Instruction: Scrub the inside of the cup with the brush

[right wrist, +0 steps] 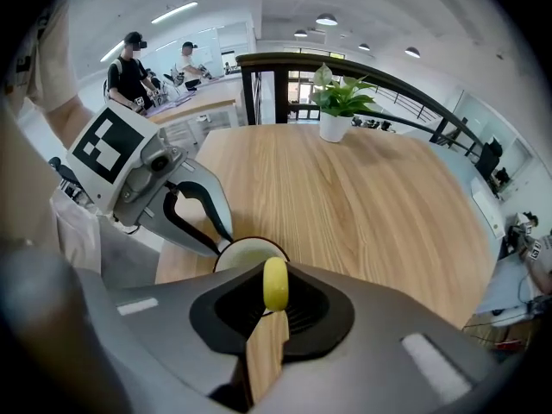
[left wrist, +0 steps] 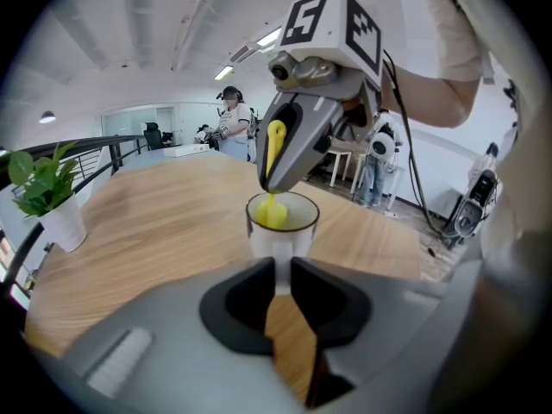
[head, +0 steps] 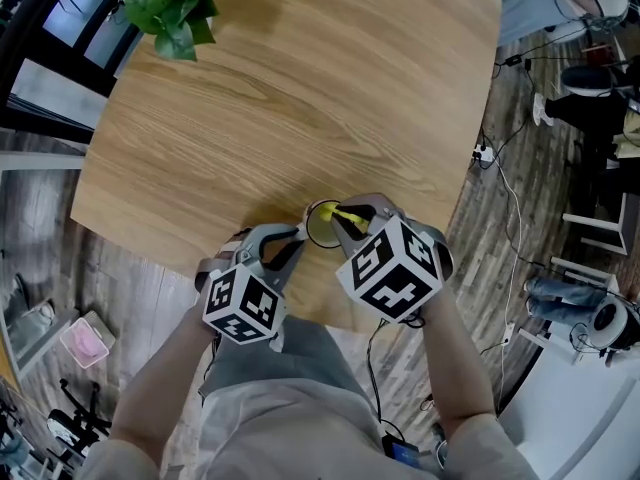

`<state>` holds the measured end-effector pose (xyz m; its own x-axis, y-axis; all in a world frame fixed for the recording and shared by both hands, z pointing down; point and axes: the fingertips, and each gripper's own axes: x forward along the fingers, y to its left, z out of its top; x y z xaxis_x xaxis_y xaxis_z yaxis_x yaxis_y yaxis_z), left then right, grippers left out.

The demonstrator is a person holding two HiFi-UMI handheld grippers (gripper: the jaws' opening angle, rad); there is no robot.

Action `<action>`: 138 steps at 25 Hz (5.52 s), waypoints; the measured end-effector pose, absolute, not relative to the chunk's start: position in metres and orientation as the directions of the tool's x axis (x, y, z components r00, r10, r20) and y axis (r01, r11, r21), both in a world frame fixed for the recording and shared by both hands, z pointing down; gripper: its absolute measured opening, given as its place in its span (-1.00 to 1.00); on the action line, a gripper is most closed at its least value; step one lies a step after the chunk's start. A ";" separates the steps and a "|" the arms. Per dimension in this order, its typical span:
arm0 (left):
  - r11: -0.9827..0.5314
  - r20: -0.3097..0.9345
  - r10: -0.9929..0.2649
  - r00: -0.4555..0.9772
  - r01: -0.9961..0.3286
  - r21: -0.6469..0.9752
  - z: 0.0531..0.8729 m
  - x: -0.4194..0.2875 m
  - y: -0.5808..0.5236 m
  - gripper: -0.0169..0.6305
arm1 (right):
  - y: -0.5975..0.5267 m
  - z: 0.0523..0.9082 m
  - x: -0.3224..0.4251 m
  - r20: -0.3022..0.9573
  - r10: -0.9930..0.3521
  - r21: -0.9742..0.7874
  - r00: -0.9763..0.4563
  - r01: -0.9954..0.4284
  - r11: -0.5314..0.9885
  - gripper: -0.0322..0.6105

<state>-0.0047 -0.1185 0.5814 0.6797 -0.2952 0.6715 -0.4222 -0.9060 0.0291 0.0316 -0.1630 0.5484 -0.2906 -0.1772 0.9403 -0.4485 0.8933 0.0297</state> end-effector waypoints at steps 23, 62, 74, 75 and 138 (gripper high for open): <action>-0.890 0.693 -0.290 0.660 -0.452 0.058 0.586 -0.004 -0.121 -0.77 | -0.127 0.544 0.022 0.949 -0.046 -0.100 -0.311 -0.437 0.894 -0.81; -0.894 0.720 -0.272 0.638 -0.445 0.057 0.584 -0.003 -0.122 -0.78 | -0.116 0.526 0.036 0.953 -0.124 -0.028 -0.278 -0.487 0.873 -0.81; -0.904 0.725 -0.269 0.634 -0.425 0.036 0.583 -0.002 -0.119 -0.78 | -0.138 0.514 0.004 0.924 -0.243 0.091 -0.294 -0.449 0.889 -0.81; -0.905 0.724 -0.271 0.634 -0.425 0.034 0.583 -0.002 -0.119 -0.78 | -0.141 0.514 0.003 0.921 -0.254 0.097 -0.296 -0.457 0.884 -0.81; -0.769 0.256 -0.628 0.735 -0.637 -0.056 0.250 -0.020 -0.095 -0.94 | -0.067 0.247 0.078 0.397 -0.825 0.100 -0.403 -0.874 0.476 -0.81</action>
<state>-0.0195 -0.0954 0.2499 0.7350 -0.6279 0.2560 -0.6373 -0.7687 -0.0555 0.0775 -0.0667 0.2466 -0.4034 -0.8246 0.3966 -0.8740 0.4756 0.1000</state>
